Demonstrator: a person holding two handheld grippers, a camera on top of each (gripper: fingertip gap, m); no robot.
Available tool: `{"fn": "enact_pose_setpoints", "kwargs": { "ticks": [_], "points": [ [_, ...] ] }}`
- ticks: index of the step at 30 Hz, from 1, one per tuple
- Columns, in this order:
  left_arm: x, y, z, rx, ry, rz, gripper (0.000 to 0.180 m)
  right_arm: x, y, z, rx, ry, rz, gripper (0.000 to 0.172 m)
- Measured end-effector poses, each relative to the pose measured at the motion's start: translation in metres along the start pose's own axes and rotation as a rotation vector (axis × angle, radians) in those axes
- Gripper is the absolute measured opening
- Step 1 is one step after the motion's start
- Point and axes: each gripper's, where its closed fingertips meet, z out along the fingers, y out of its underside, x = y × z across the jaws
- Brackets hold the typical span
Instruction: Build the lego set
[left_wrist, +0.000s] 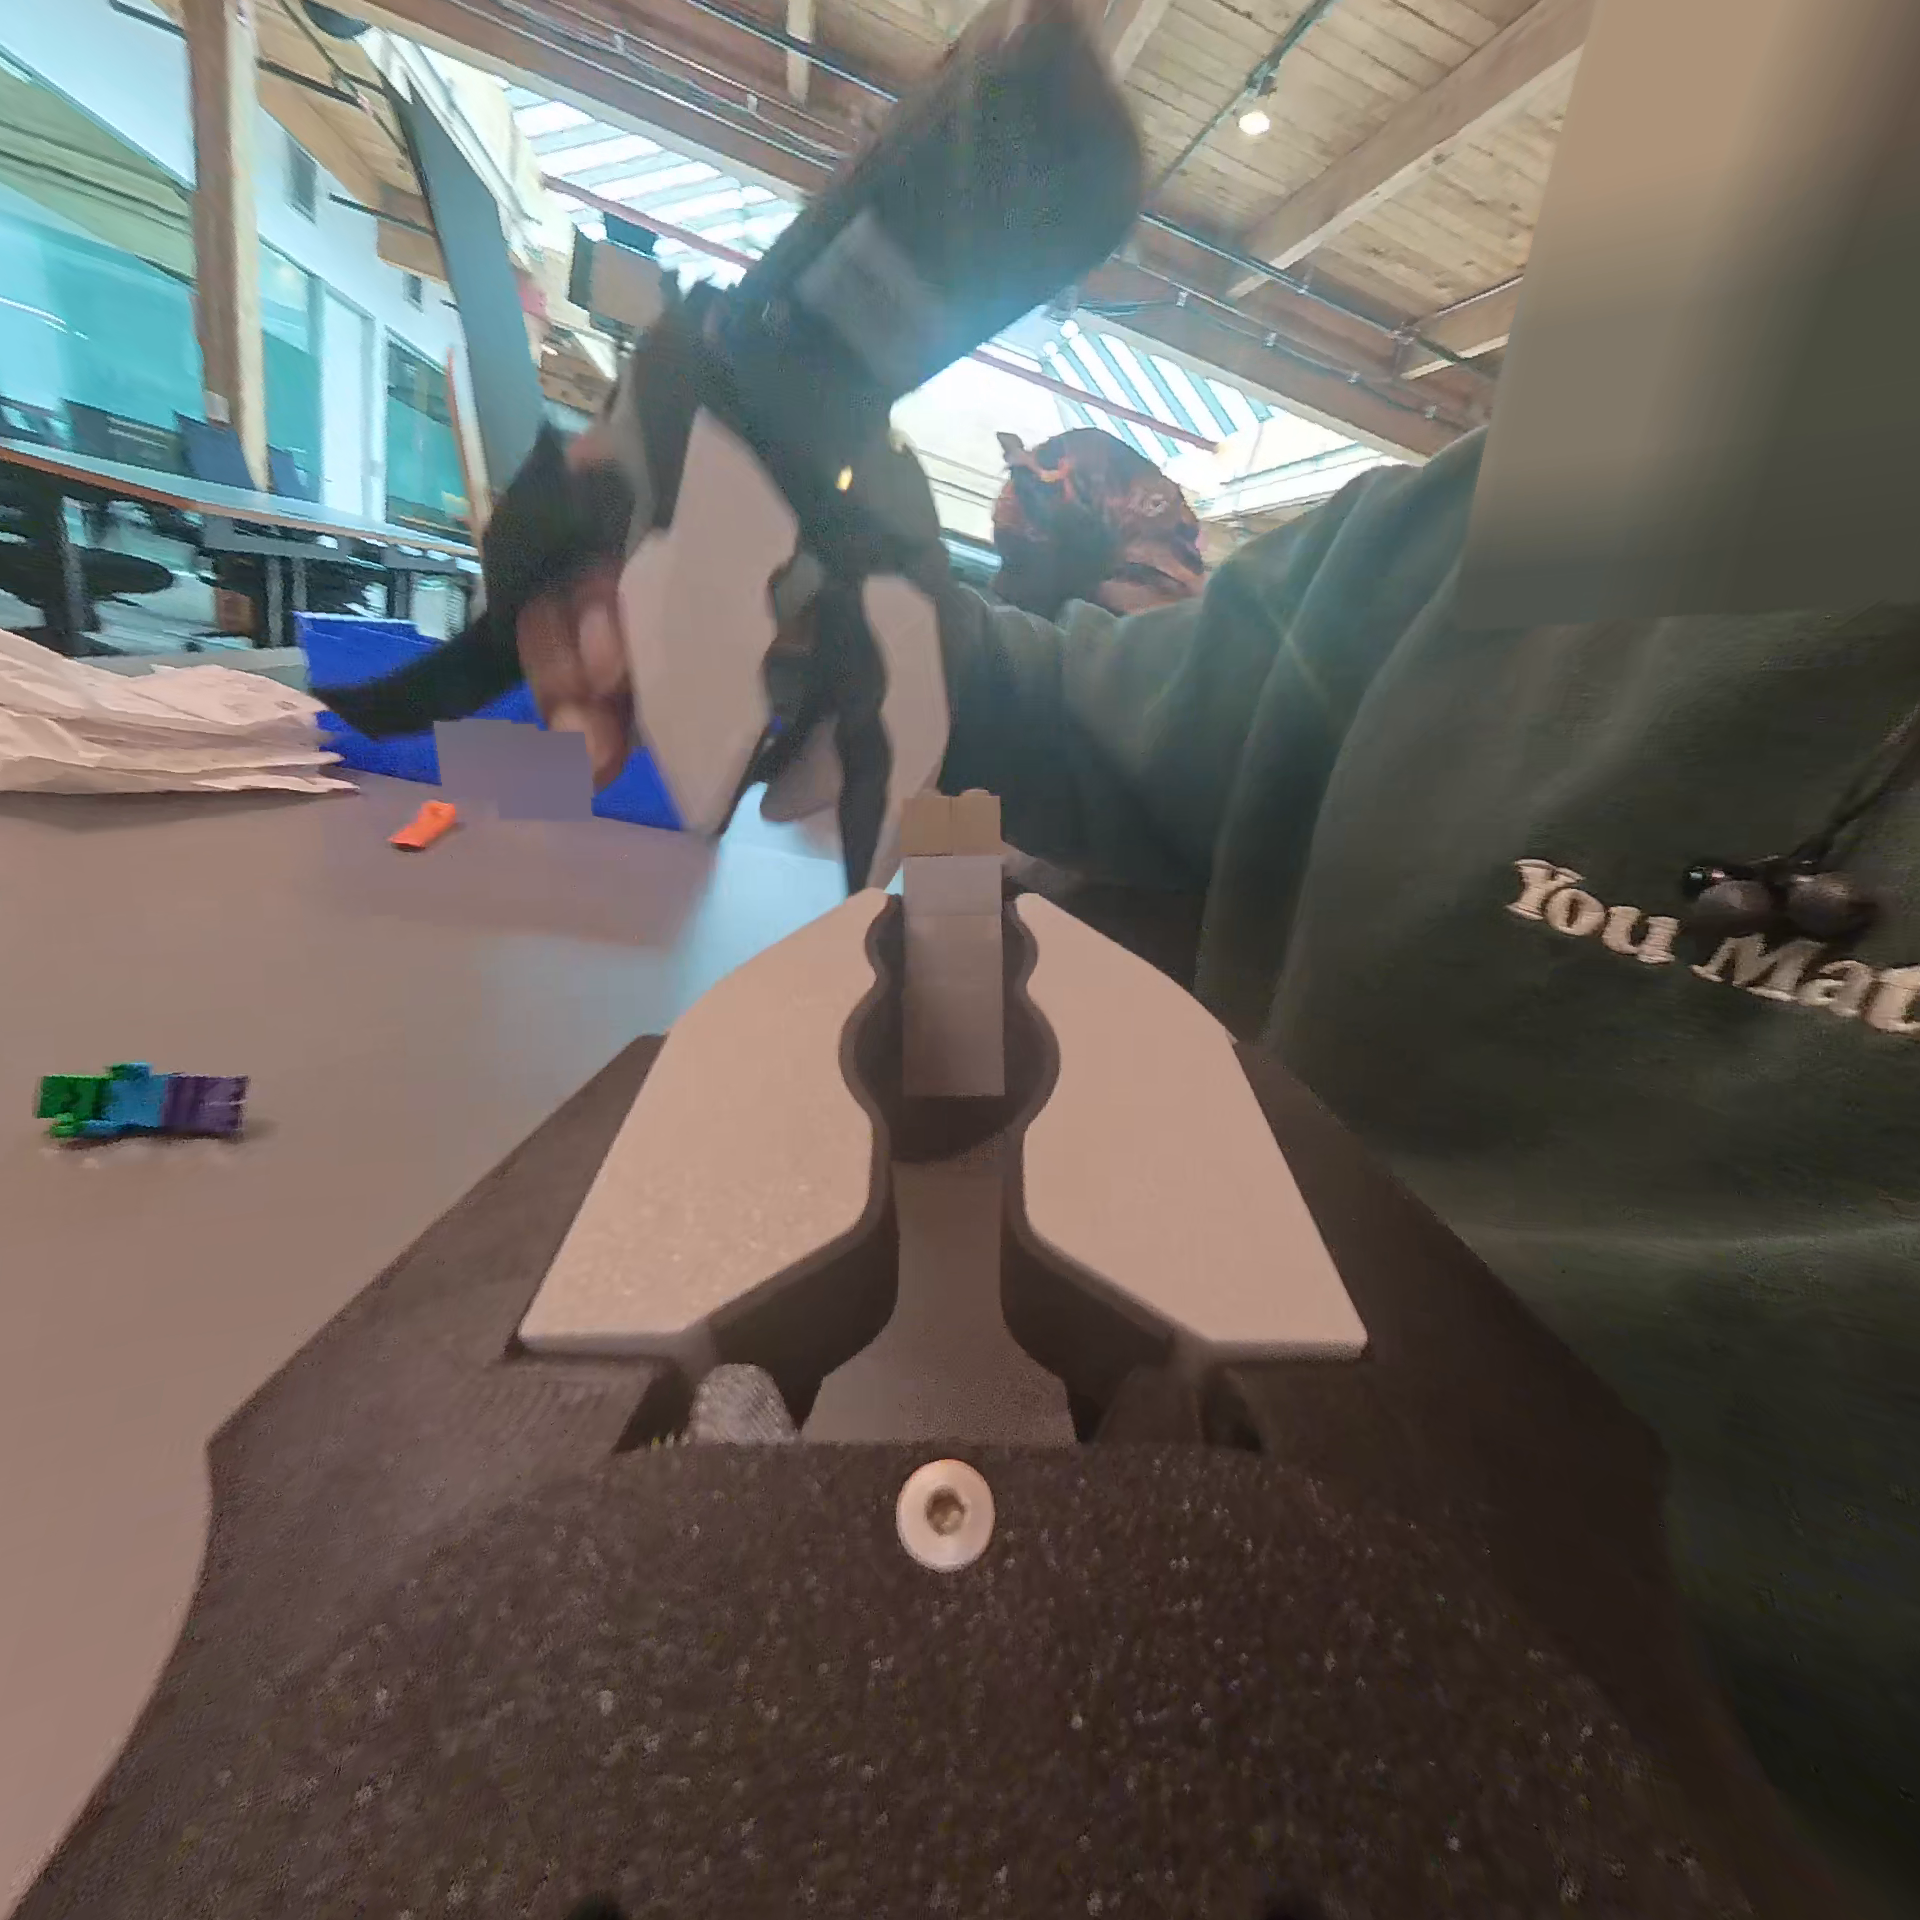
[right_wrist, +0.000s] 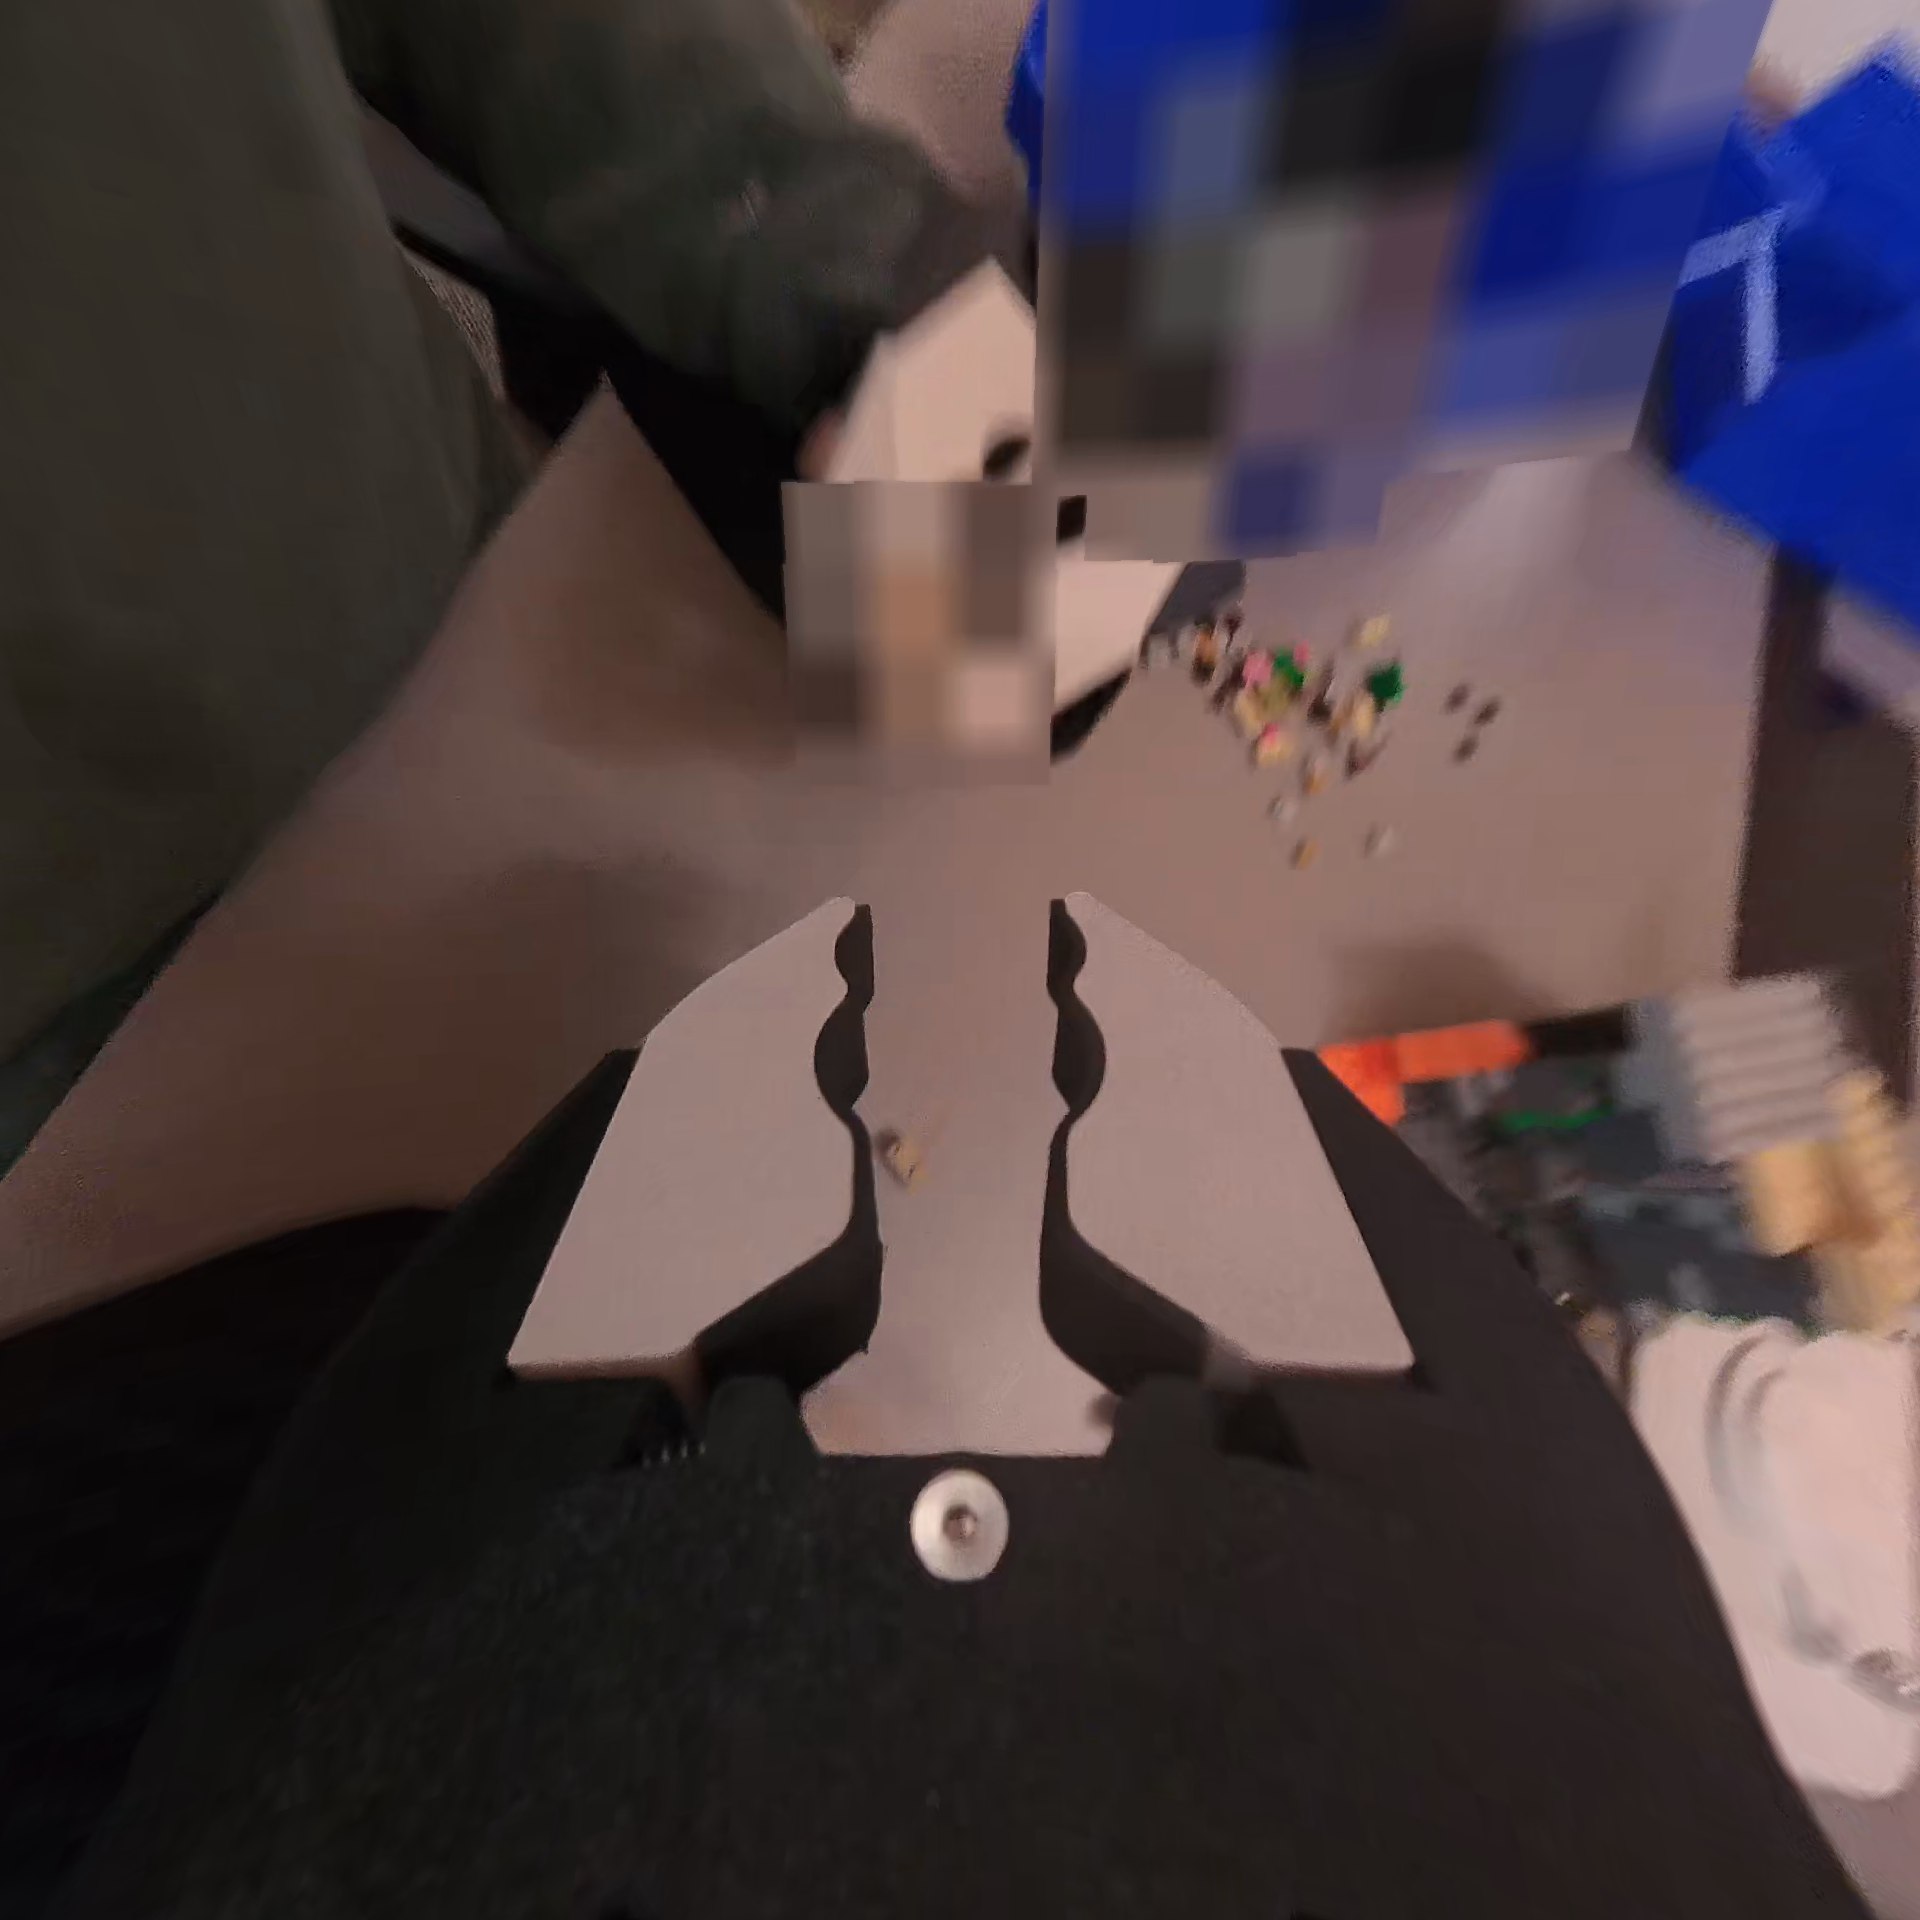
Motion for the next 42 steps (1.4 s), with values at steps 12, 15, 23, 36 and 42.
{"fn": "enact_pose_setpoints", "kwargs": {
  "ticks": [12,15,23,36,42],
  "points": [
    [0.022,0.010,0.006,-0.050,0.168,-0.082,0.017,-0.032,-0.051,0.012,-0.003,-0.097,-0.266,0.018],
    [0.011,0.002,0.005,-0.005,0.078,-0.056,0.033,-0.023,-0.047,0.009,-0.005,-0.069,-0.174,0.017],
    [-0.053,0.019,-0.011,-0.288,-0.486,0.411,0.033,0.011,0.003,0.010,-0.099,0.005,0.365,0.017],
    [-0.068,0.040,-0.013,-0.421,-0.545,0.367,0.018,0.014,0.021,0.034,-0.143,0.008,0.474,0.017],
    [-0.065,0.042,-0.016,-0.428,-0.510,0.336,0.017,0.012,0.043,0.015,-0.197,-0.016,0.226,0.018]
  ]
}}
